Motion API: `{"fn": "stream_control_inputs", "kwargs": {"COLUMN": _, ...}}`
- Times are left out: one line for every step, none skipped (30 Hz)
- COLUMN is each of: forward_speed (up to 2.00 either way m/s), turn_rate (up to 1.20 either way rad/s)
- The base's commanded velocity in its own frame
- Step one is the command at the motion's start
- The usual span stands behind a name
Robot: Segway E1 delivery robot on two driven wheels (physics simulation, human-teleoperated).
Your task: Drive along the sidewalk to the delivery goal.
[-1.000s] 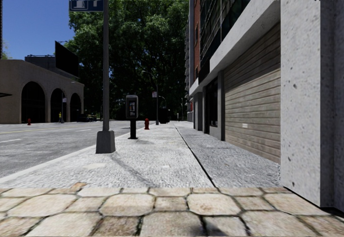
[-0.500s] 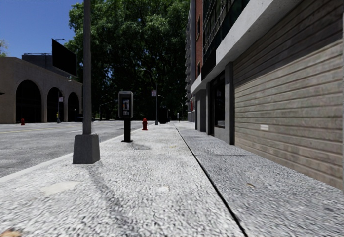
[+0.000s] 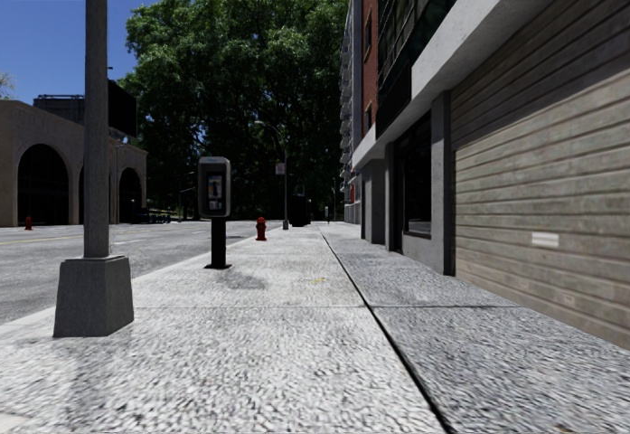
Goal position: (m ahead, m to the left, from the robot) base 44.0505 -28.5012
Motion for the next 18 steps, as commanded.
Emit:
{"fn": "stream_control_inputs", "kwargs": {"forward_speed": 2.0, "turn_rate": 0.0}}
{"fn": "stream_control_inputs", "kwargs": {"forward_speed": 2.0, "turn_rate": 0.0}}
{"fn": "stream_control_inputs", "kwargs": {"forward_speed": 2.0, "turn_rate": 0.0}}
{"fn": "stream_control_inputs", "kwargs": {"forward_speed": 2.0, "turn_rate": 0.0}}
{"fn": "stream_control_inputs", "kwargs": {"forward_speed": 2.0, "turn_rate": 0.0}}
{"fn": "stream_control_inputs", "kwargs": {"forward_speed": 2.0, "turn_rate": 0.0}}
{"fn": "stream_control_inputs", "kwargs": {"forward_speed": 2.0, "turn_rate": 0.0}}
{"fn": "stream_control_inputs", "kwargs": {"forward_speed": 2.0, "turn_rate": 0.0}}
{"fn": "stream_control_inputs", "kwargs": {"forward_speed": 2.0, "turn_rate": 0.0}}
{"fn": "stream_control_inputs", "kwargs": {"forward_speed": 2.0, "turn_rate": 0.0}}
{"fn": "stream_control_inputs", "kwargs": {"forward_speed": 2.0, "turn_rate": 0.0}}
{"fn": "stream_control_inputs", "kwargs": {"forward_speed": 2.0, "turn_rate": 0.0}}
{"fn": "stream_control_inputs", "kwargs": {"forward_speed": 2.0, "turn_rate": 0.0}}
{"fn": "stream_control_inputs", "kwargs": {"forward_speed": 2.0, "turn_rate": 0.0}}
{"fn": "stream_control_inputs", "kwargs": {"forward_speed": 2.0, "turn_rate": 0.0}}
{"fn": "stream_control_inputs", "kwargs": {"forward_speed": 2.0, "turn_rate": 0.0}}
{"fn": "stream_control_inputs", "kwargs": {"forward_speed": 1.99, "turn_rate": 0.0}}
{"fn": "stream_control_inputs", "kwargs": {"forward_speed": 1.96, "turn_rate": 0.0}}
